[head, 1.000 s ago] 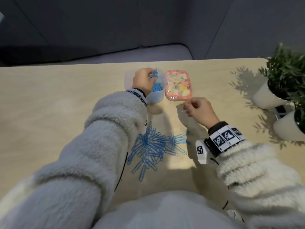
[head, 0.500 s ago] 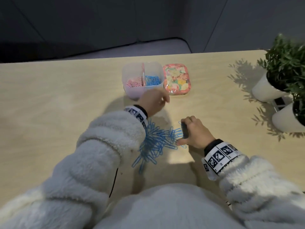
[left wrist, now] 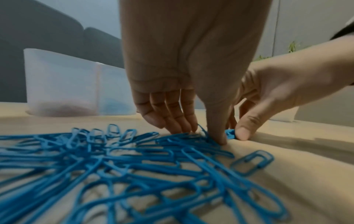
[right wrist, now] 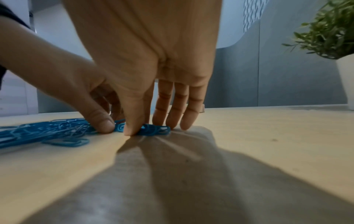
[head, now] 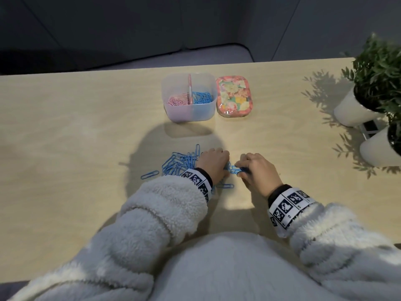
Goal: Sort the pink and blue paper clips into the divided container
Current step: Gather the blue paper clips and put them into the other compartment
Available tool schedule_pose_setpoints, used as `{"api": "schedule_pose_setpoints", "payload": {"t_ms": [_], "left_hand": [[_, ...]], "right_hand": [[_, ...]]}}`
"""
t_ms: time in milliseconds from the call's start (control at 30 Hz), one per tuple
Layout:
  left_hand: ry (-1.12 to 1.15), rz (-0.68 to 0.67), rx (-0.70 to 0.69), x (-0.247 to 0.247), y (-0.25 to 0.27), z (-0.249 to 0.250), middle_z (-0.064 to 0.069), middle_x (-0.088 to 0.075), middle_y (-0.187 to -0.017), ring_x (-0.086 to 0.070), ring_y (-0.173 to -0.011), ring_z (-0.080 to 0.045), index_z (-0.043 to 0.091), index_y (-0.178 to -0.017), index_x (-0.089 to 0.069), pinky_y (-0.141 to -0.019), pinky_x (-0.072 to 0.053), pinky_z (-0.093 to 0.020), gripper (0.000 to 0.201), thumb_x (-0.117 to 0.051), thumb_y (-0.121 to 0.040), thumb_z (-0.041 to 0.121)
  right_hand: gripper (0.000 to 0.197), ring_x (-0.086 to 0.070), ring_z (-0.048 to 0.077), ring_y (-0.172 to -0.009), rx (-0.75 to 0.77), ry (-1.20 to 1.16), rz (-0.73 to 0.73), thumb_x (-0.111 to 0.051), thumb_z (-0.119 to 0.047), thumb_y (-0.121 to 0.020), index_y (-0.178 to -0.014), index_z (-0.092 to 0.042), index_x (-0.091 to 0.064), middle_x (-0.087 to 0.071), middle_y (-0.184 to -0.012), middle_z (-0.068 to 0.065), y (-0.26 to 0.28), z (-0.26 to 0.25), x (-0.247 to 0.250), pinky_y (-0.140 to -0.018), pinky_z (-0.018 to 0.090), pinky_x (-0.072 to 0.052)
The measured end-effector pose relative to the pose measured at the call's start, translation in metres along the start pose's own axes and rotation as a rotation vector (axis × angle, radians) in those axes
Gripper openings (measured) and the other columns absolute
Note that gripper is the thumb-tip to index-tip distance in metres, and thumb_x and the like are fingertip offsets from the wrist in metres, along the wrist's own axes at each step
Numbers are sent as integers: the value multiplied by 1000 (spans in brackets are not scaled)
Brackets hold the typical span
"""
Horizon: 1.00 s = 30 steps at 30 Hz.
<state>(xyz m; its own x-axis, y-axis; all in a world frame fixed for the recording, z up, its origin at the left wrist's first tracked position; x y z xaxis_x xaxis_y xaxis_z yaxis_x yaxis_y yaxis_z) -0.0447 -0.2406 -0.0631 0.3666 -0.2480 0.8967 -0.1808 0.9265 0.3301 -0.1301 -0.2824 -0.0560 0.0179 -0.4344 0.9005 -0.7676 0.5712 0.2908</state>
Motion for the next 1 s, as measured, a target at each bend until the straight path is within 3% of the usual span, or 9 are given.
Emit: {"api": "schedule_pose_setpoints", "payload": {"t_ms": [133, 267, 367, 500, 633, 800, 933, 1000], "left_hand": [[42, -58, 22, 0, -1, -4, -12, -61, -112, -58, -104, -33, 9, -107, -56, -89, -44, -41, 21, -53, -87, 12], [15, -112, 45, -4, 1, -13, -11, -62, -114, -58, -105, -31, 11, -104, -61, -87, -45, -37, 18, -55, -88, 16], [-11, -123, 47, -2, 4, -18, -9, -59, -116, -55, -109, -30, 13, -103, -63, -89, -43, -38, 18, -56, -89, 21], [69, -42, 44, 9, 9, -27, -4, -62, -114, -51, -111, -27, 16, -102, -62, -95, -34, -37, 19, -58, -86, 26], [233, 62, 38, 19, 17, -38, 0, -68, -106, -56, -105, -24, 17, -98, -62, -93, -32, -34, 15, -58, -86, 24], [477, 123, 37, 30, 22, -52, -8, -72, -92, -65, -88, -27, 11, -90, -63, -82, -49, -35, 10, -65, -81, 14], [585, 218, 54, 60, 19, -65, -12, -71, -94, -66, -87, -25, 7, -93, -63, -80, -49, -31, 11, -65, -83, 13], [560, 318, 45, 85, 13, -73, -13, -72, -97, -66, -89, -26, 6, -95, -65, -83, -50, -32, 14, -65, -84, 14]], "right_hand": [[10, -54, 27, -95, -63, -62, -8, -65, -14, -77, -87, -13, -63, -62, -93, 7, -3, 5, -4, -68, 31, -36], [10, -53, 28, -84, -60, -148, -17, -62, -4, -73, -75, -12, -57, -59, -85, 8, -5, 6, -8, -70, 35, -43], [17, -46, 25, -78, -22, -114, -50, -60, -3, -78, -73, -14, -48, -51, -81, 4, -4, 1, -10, -66, 34, -37], [16, -53, 27, -71, -35, -172, -131, -60, -3, -76, -71, -13, -50, -60, -71, 7, -9, 2, -1, -64, 33, -40], [18, -45, 16, -65, -57, -379, -31, -65, -2, -77, -72, -13, -51, -49, -62, -5, -41, -11, 54, -50, 18, -33], [11, -42, 12, -61, 8, -408, 175, -70, -7, -77, -80, -7, -59, -52, -73, 6, -105, -56, 122, -50, 18, -31], [11, -49, 15, -72, -48, -391, 230, -71, -10, -77, -85, -6, -65, -57, -79, 4, -143, -75, 138, -44, 1, -33], [11, -52, 16, -77, -79, -381, 205, -72, -12, -76, -83, -5, -66, -62, -84, 7, -157, -77, 133, -52, 8, -38]]}}
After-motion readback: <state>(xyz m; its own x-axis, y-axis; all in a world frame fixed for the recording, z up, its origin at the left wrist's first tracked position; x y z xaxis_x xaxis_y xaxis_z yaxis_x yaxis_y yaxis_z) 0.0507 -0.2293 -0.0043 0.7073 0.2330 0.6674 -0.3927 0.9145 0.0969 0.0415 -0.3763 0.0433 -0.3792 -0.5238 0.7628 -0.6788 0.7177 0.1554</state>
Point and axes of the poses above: each hand's wrist, its own y-axis away from the middle knuckle, its own x-axis out of the back of the hand, z = x × y, the point moved 9 cm from there along -y, towards the middle knuckle
